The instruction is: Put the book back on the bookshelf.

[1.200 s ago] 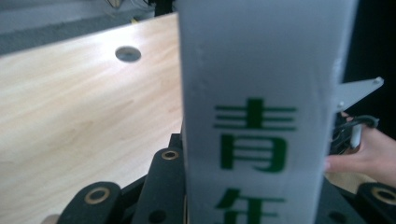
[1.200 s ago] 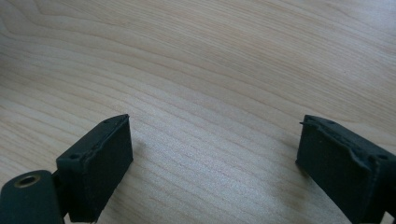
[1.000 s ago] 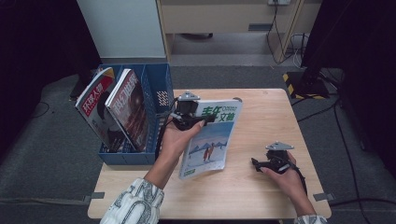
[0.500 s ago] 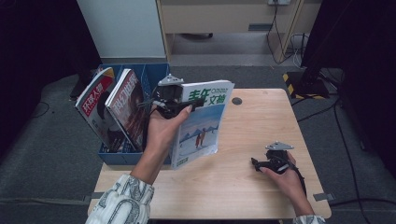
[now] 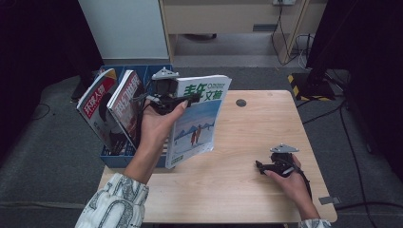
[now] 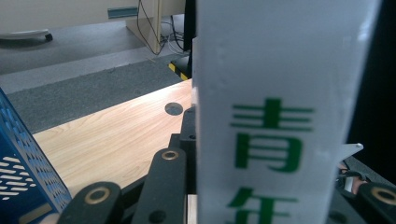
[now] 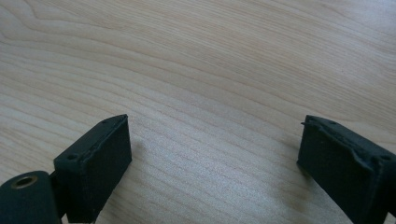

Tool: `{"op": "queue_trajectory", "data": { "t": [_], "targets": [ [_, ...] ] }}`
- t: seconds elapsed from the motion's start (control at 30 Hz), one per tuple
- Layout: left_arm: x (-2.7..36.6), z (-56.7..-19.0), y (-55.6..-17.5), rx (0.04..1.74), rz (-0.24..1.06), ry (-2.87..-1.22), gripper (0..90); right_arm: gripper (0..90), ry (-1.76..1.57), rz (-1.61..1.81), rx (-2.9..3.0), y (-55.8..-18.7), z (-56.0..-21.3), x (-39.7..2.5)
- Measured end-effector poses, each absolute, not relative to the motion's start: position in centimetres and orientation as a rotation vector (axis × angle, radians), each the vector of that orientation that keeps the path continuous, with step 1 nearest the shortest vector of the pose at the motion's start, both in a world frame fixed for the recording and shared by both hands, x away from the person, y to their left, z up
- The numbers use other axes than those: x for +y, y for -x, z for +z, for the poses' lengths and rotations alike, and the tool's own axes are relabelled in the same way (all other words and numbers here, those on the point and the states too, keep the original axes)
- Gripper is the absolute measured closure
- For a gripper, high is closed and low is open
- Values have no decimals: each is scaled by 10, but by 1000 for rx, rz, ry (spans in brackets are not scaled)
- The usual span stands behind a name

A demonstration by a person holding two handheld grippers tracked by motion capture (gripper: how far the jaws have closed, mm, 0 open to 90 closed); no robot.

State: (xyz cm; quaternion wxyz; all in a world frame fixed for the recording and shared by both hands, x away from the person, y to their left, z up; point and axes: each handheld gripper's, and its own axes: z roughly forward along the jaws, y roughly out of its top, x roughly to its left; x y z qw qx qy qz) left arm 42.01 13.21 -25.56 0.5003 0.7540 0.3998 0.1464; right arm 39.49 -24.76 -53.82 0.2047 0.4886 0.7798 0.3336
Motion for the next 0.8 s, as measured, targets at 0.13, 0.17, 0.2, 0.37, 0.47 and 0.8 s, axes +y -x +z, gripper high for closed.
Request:
{"op": "queue_trajectory", "data": {
  "t": [0.13,0.17,0.2,0.37,0.47,0.8],
  "targets": [
    [133,-256,-423,974,351,-1819,736,95,-1360,930,2173,-395,-538,-247],
    [134,-256,-424,976,352,-1820,736,95,-1361,930,2173,-395,-538,-247],
    [135,-255,-424,979,353,-1818,736,95,-1361,930,2173,-395,-538,-247],
    [140,-251,-424,981,363,-1816,736,95,-1361,930,2173,-395,-538,-247],
    [145,-248,-422,987,369,-1813,736,94,-1364,931,2171,-395,-538,-247],
    [171,-236,-417,1009,409,-1782,736,93,-1359,930,2172,-395,-539,-247]
  ]
}}
